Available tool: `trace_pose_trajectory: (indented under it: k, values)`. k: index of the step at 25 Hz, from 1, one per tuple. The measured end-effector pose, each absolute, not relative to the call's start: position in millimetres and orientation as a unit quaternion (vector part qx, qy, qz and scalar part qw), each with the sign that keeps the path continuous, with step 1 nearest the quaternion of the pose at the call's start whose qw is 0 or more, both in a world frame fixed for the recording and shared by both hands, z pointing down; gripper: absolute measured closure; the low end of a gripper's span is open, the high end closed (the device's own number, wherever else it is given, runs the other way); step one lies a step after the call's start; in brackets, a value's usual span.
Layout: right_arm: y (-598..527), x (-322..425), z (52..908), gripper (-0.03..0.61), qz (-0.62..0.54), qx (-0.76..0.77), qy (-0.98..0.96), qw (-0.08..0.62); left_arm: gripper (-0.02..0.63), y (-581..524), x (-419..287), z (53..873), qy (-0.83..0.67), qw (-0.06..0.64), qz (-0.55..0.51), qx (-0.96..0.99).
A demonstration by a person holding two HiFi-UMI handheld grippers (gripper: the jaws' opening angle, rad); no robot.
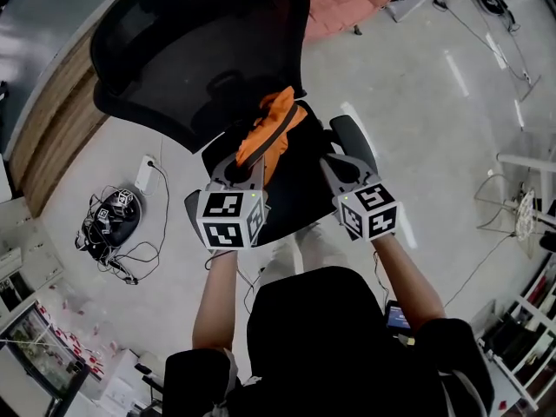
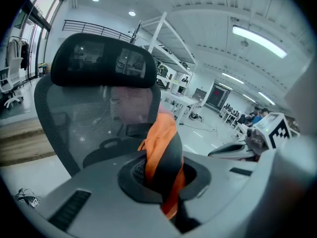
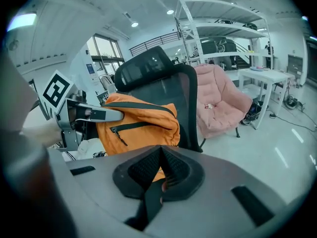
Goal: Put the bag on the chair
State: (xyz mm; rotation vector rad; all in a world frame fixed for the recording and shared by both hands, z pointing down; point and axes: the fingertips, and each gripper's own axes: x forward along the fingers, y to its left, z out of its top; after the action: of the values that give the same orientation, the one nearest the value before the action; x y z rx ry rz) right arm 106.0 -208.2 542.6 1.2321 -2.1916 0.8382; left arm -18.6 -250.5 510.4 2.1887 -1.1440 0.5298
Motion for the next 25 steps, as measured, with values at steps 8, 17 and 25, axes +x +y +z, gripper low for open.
trace_pose_trajectory:
  k: [8,17,25]
  values:
    - [-228.0,109.4,570.7,0.577,0.322,0.442,-0.796,0.258,0.589,-290.4,-4.4,540.8,-0.425,0.308,0.194,0.829]
    - [-234.6,114.7,600.1,0.578,0.342,0.434,-0.787,0.276,0.589,-314.3,7.0,571.9,-0.413,0.321,0.193,0.830]
    - [-243.5,112.2,626.6,0.577,0.353,0.421,-0.783,0.292,0.588,-331.4,10.9,609.1,-0.413,0.329,0.189,0.828]
